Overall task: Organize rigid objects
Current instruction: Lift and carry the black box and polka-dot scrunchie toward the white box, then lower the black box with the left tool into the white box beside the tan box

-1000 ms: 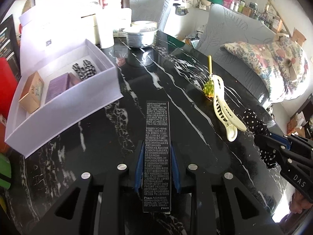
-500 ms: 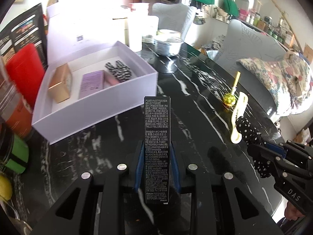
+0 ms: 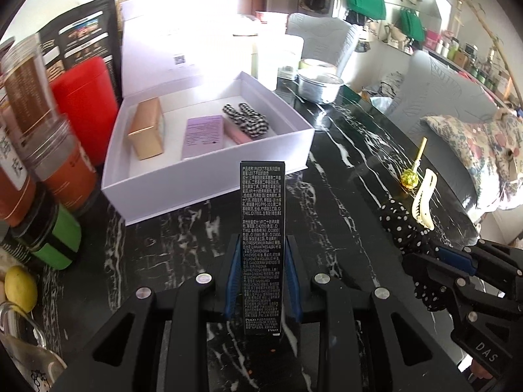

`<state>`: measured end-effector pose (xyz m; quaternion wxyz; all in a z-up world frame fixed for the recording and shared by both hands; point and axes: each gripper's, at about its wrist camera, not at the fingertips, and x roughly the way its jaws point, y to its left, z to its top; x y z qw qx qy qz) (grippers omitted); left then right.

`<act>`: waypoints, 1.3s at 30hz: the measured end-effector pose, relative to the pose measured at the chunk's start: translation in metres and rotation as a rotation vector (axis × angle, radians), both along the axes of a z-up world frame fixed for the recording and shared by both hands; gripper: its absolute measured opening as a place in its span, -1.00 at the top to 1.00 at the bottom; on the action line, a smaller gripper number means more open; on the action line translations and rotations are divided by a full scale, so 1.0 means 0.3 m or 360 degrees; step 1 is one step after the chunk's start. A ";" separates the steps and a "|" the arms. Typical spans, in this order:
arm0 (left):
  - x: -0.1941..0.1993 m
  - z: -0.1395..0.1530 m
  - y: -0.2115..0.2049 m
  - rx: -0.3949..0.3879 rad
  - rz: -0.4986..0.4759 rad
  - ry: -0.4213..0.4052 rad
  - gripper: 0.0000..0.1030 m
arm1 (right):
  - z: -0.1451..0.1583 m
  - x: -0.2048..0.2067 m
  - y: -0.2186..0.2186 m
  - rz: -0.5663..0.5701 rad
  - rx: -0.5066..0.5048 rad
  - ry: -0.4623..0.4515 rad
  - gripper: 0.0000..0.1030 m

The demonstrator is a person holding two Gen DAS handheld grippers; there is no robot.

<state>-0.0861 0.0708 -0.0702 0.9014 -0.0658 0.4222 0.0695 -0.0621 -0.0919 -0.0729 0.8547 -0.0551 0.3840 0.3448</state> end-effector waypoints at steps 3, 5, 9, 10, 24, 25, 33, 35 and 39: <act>-0.012 0.008 0.021 0.0008 0.0035 -0.0004 0.51 | 0.002 0.000 0.028 0.0053 0.0003 0.0000 0.70; -0.017 0.011 0.039 0.0004 0.0059 -0.0004 0.51 | 0.005 0.000 0.048 0.0085 0.0007 0.0002 0.70; -0.021 0.012 0.075 0.0001 0.0112 0.0003 0.51 | 0.008 0.000 0.087 0.0144 0.0000 0.0002 0.70; -0.020 0.010 0.082 -0.0002 0.0120 0.0006 0.51 | 0.008 -0.001 0.098 0.0158 -0.0003 0.0001 0.70; 0.051 0.078 0.167 -0.0017 0.0163 -0.0051 0.51 | 0.054 0.055 0.201 0.0289 0.0016 -0.0022 0.70; 0.057 0.084 0.172 -0.0016 0.0161 -0.0057 0.51 | 0.061 0.062 0.209 0.0293 0.0017 -0.0030 0.70; 0.110 0.128 0.201 0.0007 0.0137 -0.0097 0.51 | 0.106 0.107 0.258 0.0308 0.0034 -0.0072 0.70; 0.119 0.136 0.207 0.0014 0.0136 -0.0105 0.51 | 0.111 0.117 0.267 0.0313 0.0042 -0.0079 0.70; 0.143 0.147 0.223 0.0021 0.0131 -0.0113 0.51 | 0.121 0.135 0.276 0.0312 0.0064 -0.0096 0.70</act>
